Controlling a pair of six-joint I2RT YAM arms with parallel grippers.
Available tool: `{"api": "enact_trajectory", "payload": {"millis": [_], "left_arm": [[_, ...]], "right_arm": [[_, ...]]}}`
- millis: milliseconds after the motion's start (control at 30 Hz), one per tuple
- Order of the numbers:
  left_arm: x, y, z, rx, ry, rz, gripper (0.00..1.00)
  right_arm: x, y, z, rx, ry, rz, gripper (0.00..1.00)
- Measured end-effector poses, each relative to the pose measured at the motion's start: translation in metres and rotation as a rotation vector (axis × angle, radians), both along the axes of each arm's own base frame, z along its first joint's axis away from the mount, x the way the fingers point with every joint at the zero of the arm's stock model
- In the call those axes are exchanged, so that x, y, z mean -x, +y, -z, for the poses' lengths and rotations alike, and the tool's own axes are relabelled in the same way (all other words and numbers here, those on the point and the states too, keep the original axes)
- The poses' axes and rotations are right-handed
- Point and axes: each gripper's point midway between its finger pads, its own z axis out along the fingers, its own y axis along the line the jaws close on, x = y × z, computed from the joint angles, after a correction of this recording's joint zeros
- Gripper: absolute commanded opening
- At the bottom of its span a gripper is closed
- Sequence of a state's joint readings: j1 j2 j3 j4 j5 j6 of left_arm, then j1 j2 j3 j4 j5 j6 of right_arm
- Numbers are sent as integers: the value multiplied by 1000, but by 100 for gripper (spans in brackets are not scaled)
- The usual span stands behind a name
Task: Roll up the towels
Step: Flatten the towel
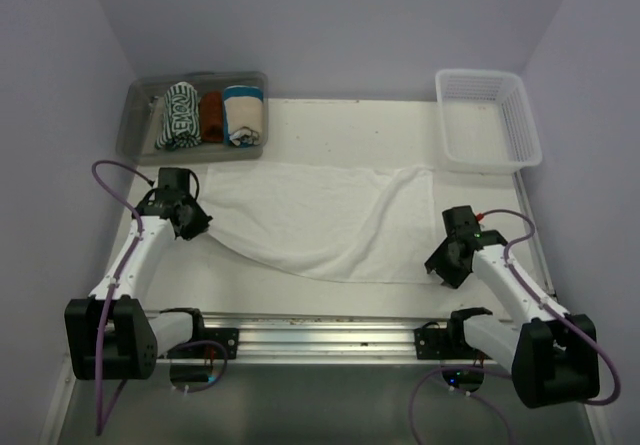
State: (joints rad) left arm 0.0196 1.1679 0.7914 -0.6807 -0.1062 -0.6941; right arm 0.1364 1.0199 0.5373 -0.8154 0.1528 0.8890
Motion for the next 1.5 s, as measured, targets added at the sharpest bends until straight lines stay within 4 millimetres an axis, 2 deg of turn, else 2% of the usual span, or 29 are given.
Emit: {"api": "enact_trajectory", "payload": {"millis": [133, 167, 233, 367, 433, 533, 600, 667, 767, 833, 900, 1000, 1100, 1233, 1400, 1500], "left_arm": [[0, -1, 0, 5, -1, 3, 0], [0, -1, 0, 6, -1, 3, 0], [0, -1, 0, 6, -2, 3, 0], [0, -1, 0, 5, -2, 3, 0], [0, -1, 0, 5, -1, 3, 0], [0, -1, -2, 5, -4, 3, 0], [-2, -1, -8, 4, -9, 5, 0], [-9, -1, -22, -1, -32, 13, 0], [-30, 1, -65, -18, -126, 38, 0], [-45, 1, -103, -33, -210, 58, 0], [-60, 2, -151, -54, -320, 80, 0], [-69, 4, -224, -96, -498, 102, 0], [-57, 8, -276, -140, -636, 106, 0], [-27, 9, -325, -178, -778, 109, 0], [5, 12, -366, -211, -901, 98, 0], [26, 13, -380, -226, -947, 91, 0]], "right_arm": [[-1, 7, 16, -30, 40, -20, 38], [-2, 7, 16, -32, 34, -23, 30], [-1, 6, 17, -31, 35, -22, 24], [-4, 7, 15, -39, 3, -20, 4], [-7, 7, 11, -43, -34, -21, 1], [-13, 7, -2, -45, -105, -24, 0], [-19, 7, -17, -44, -154, -31, 0], [-32, 6, -43, -33, -213, -41, 0], [-64, 1, -106, 6, -358, -59, 0], [-85, -1, -156, 31, -476, -73, 0], [-102, -5, -212, 62, -612, -81, 0], [-109, -13, -279, 114, -770, -87, 0], [-103, -21, -322, 163, -864, -92, 0], [-79, -30, -370, 215, -973, -99, 0], [-39, -37, -410, 233, -1094, -99, 0], [-13, -40, -426, 232, -1158, -92, 0]]}}
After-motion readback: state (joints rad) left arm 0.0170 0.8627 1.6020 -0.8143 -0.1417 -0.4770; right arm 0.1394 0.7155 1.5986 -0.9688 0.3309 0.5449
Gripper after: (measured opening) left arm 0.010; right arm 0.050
